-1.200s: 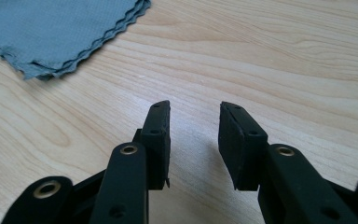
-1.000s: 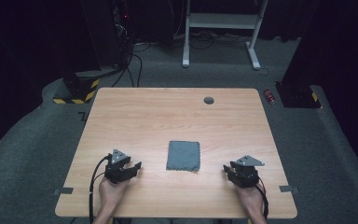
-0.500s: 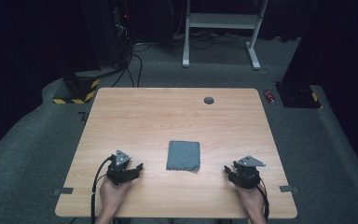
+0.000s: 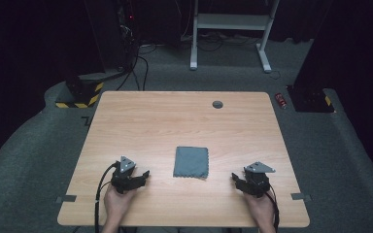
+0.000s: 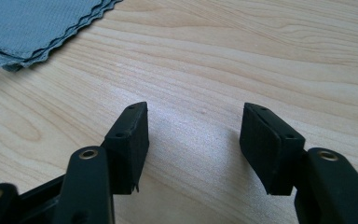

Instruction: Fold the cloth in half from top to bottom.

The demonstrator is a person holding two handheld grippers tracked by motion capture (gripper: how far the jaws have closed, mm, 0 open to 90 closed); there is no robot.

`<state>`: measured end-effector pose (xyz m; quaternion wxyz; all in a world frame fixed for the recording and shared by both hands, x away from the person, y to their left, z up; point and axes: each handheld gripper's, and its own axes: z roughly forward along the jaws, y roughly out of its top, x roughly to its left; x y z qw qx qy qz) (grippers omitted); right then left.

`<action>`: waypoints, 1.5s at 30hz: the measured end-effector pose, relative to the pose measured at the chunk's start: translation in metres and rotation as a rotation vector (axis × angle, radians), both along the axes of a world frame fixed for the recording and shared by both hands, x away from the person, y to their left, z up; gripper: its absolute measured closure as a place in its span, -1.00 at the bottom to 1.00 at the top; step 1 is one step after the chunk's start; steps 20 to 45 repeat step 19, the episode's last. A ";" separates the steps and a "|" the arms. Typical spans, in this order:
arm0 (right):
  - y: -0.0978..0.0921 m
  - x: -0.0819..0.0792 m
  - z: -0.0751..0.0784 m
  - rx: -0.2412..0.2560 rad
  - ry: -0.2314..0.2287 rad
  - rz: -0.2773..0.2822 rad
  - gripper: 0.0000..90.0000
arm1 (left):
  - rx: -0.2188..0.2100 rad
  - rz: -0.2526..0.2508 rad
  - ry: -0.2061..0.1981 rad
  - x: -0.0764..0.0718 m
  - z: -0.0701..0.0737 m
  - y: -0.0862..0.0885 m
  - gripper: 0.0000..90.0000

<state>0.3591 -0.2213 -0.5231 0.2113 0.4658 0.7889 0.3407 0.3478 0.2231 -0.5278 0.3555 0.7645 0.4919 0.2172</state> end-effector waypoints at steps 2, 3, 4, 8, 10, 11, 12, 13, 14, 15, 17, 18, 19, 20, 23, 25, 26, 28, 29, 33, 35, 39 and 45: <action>0.000 0.000 0.000 0.000 0.000 0.002 -0.08 | 0.002 0.004 -0.001 0.000 0.000 0.000 -0.29; 0.000 0.000 0.000 -0.001 0.001 0.002 -0.09 | 0.002 0.005 -0.001 0.000 0.000 0.000 -0.29; 0.000 0.000 0.000 -0.001 0.001 0.002 -0.09 | 0.003 0.006 -0.001 0.000 0.000 0.000 -0.29; 0.000 0.000 0.000 -0.001 0.003 0.002 -0.11 | -0.004 0.011 -0.001 0.000 0.000 0.001 -0.29; 0.000 0.000 0.000 0.000 0.005 0.001 -0.12 | -0.003 0.013 -0.001 0.000 0.000 0.001 -0.29; 0.000 0.000 0.000 0.000 0.005 0.001 -0.12 | -0.001 0.013 -0.002 0.000 0.000 0.001 -0.29; 0.000 0.000 0.000 0.000 0.005 0.002 -0.13 | 0.000 0.013 -0.002 0.000 0.000 0.000 -0.29; 0.000 0.000 0.000 0.000 0.005 0.002 -0.13 | 0.002 0.012 -0.001 0.000 0.000 0.000 -0.29; 0.000 0.000 0.000 0.000 0.005 0.002 -0.13 | 0.004 0.011 -0.001 0.000 0.000 0.000 -0.30; 0.000 0.000 0.000 0.000 0.005 0.002 -0.13 | 0.006 0.010 -0.002 0.000 0.000 0.000 -0.30; 0.000 0.000 0.000 0.001 0.006 0.000 -0.14 | 0.011 0.011 -0.002 0.000 0.000 -0.001 -0.31; 0.000 0.000 0.000 0.001 0.006 0.001 -0.14 | 0.016 0.010 -0.002 0.000 0.000 -0.001 -0.31; 0.001 0.000 0.000 0.001 0.007 0.002 -0.14 | 0.016 0.008 -0.001 0.000 0.000 -0.001 -0.32; 0.001 0.000 0.000 0.001 0.007 0.002 -0.14 | 0.016 0.008 -0.001 0.000 0.000 -0.001 -0.32; 0.001 0.000 0.000 0.001 0.007 0.002 -0.14 | 0.016 0.008 -0.001 0.000 0.000 -0.001 -0.32; 0.001 0.000 0.000 0.001 0.007 0.002 -0.14 | 0.016 0.008 -0.001 0.000 0.000 -0.001 -0.32; 0.001 0.000 0.000 0.001 0.007 0.002 -0.14 | 0.016 0.008 -0.001 0.000 0.000 -0.001 -0.32; 0.001 0.000 0.000 0.001 0.007 0.002 -0.14 | 0.016 0.008 -0.001 0.000 0.000 -0.001 -0.32; 0.001 0.000 0.000 0.001 0.007 0.002 -0.14 | 0.016 0.008 -0.001 0.000 0.000 -0.001 -0.32; 0.001 0.000 0.000 0.001 0.007 0.002 -0.14 | 0.016 0.008 -0.001 0.000 0.000 -0.001 -0.32; 0.001 0.000 0.000 0.001 0.007 0.002 -0.14 | 0.016 0.008 -0.001 0.000 0.000 -0.001 -0.32; 0.001 0.000 0.000 0.001 0.007 0.002 -0.14 | 0.016 0.008 -0.001 0.000 0.000 -0.001 -0.32; 0.001 0.000 0.000 0.001 0.007 0.002 -0.14 | 0.016 0.008 -0.001 0.000 0.000 -0.001 -0.32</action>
